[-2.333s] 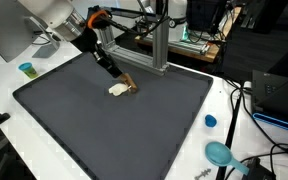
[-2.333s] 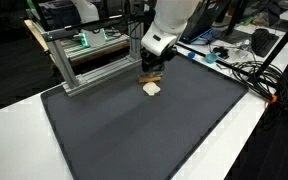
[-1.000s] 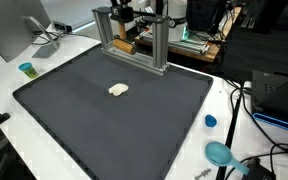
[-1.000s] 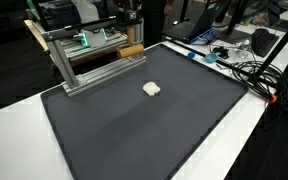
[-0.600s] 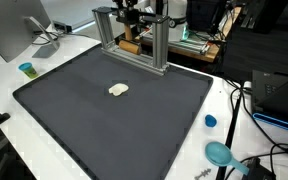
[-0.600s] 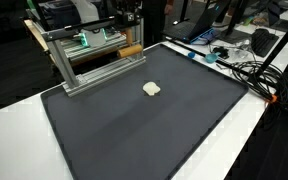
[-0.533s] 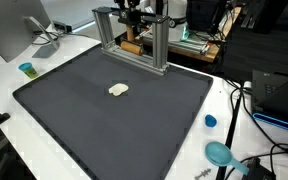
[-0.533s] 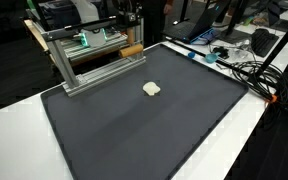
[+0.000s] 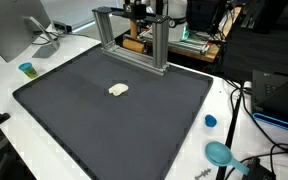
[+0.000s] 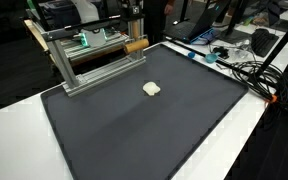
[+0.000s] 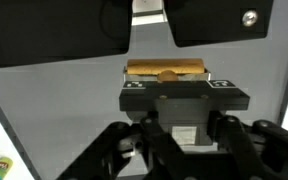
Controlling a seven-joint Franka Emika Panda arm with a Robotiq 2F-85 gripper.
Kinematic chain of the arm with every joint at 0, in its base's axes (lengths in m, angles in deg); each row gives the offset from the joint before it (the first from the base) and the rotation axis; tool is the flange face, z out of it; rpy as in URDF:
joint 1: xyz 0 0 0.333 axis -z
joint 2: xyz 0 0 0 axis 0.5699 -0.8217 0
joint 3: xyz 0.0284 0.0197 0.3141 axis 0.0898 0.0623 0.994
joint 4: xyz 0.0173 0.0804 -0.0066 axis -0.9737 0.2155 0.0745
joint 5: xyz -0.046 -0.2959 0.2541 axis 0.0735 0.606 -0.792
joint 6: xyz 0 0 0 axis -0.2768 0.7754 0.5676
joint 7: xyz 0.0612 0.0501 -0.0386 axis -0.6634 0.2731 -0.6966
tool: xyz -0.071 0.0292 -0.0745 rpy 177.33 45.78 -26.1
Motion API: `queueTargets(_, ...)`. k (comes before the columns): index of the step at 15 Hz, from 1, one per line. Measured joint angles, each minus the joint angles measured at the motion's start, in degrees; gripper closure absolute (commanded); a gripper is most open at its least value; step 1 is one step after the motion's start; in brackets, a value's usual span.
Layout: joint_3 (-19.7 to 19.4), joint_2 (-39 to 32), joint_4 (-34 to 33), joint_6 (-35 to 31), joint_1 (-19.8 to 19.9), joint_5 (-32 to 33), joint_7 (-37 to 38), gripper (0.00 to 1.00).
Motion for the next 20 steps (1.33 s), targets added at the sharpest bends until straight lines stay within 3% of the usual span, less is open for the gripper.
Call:
queueTargets(8, 0.47, 4.15, 1.01, 5.59, 0.49, 0.90, -0.11, 0.78)
queueTargets(17, 0.97, 10.21, 8.36, 6.79, 1.03, 2.25, -0.34, 0.78)
queueTargets(18, 0.96, 11.04, 9.10, 7.15, 1.09, 2.44, -0.56, 0.28)
queueTargets(20, 0.94, 12.27, 9.90, 7.97, 1.14, 2.47, -0.86, 0.21)
